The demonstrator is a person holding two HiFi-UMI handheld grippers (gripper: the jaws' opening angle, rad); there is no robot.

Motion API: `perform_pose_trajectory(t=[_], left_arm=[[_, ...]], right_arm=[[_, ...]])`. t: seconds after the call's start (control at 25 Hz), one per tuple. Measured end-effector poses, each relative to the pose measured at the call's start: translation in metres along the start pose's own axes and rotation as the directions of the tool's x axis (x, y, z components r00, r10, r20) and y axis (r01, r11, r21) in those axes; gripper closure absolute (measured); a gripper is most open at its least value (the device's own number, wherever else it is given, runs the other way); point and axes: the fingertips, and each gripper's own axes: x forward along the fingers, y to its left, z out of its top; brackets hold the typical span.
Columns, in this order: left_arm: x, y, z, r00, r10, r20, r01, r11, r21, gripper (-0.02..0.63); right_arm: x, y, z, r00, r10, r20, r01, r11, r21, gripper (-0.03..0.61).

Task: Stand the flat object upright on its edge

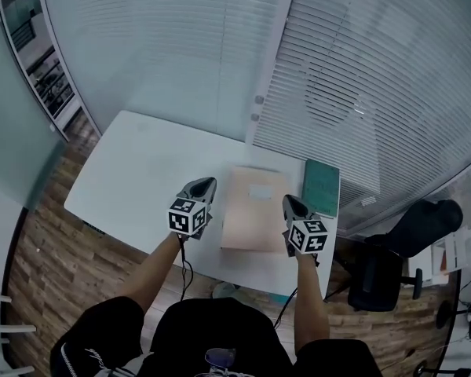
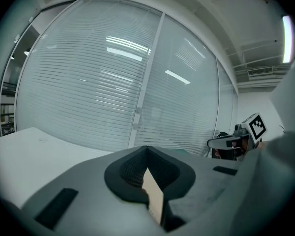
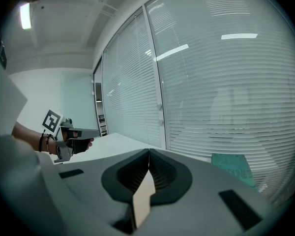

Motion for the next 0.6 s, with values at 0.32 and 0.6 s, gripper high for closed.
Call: perform_pose_trajectory(t=[0.32, 0.6], left_arm=[[0.026, -0.010, 0.000, 1.000, -0.004, -0.029, 0.005, 1.000, 0.012, 0.594], [0.043, -0.008, 0.001, 0.999, 0.005, -0.039, -0.004, 1.000, 0.025, 0.594]], right_arm=[[0.002, -0.034, 0.004, 1.000, -0.024, 0.000, 0.024, 0.999, 0.033, 0.557], [0.011, -0.048, 0.001, 1.000, -0.024, 0.000, 0.024, 0.999, 0.048, 0.557]])
